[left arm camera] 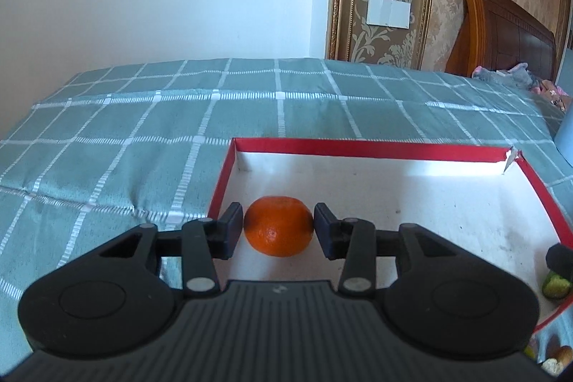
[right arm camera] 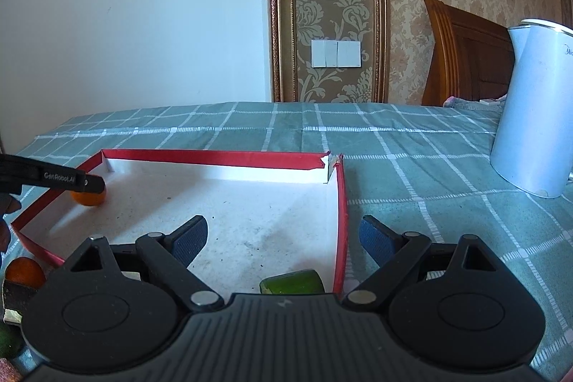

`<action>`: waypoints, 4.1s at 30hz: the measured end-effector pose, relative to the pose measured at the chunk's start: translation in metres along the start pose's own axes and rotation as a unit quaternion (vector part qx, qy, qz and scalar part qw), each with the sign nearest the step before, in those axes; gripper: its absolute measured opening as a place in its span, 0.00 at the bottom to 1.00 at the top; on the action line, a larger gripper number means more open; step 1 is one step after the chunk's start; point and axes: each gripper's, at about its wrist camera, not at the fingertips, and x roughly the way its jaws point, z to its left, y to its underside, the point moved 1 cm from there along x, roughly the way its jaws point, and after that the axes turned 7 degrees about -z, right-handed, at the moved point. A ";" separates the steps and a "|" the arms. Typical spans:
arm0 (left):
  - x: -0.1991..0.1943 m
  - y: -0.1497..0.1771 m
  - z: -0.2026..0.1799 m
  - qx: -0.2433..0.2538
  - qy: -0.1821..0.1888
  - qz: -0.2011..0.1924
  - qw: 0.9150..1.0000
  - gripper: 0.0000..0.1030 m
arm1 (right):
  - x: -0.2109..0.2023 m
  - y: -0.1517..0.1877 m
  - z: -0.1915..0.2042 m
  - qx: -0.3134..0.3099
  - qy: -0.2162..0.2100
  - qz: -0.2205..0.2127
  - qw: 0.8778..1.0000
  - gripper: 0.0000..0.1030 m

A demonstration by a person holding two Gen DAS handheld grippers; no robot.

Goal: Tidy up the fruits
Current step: 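Carry the mandarin into the red box and open the left gripper, then grasp the brown round fruit with the right gripper, then carry the brown fruit into the red box and open the right gripper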

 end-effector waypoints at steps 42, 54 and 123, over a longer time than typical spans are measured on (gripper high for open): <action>-0.158 0.112 0.037 -0.046 0.044 -0.043 0.997 0.97 | -0.070 0.047 0.004 -0.106 -0.086 0.050 0.989 0.56; -0.162 0.115 0.051 -0.051 0.045 -0.036 0.997 1.00 | -0.058 0.046 0.006 -0.117 -0.113 0.068 0.984 0.44; -0.150 0.114 0.049 -0.036 0.003 -0.005 0.999 1.00 | 0.069 -0.006 0.053 -0.100 -0.060 0.088 0.989 0.25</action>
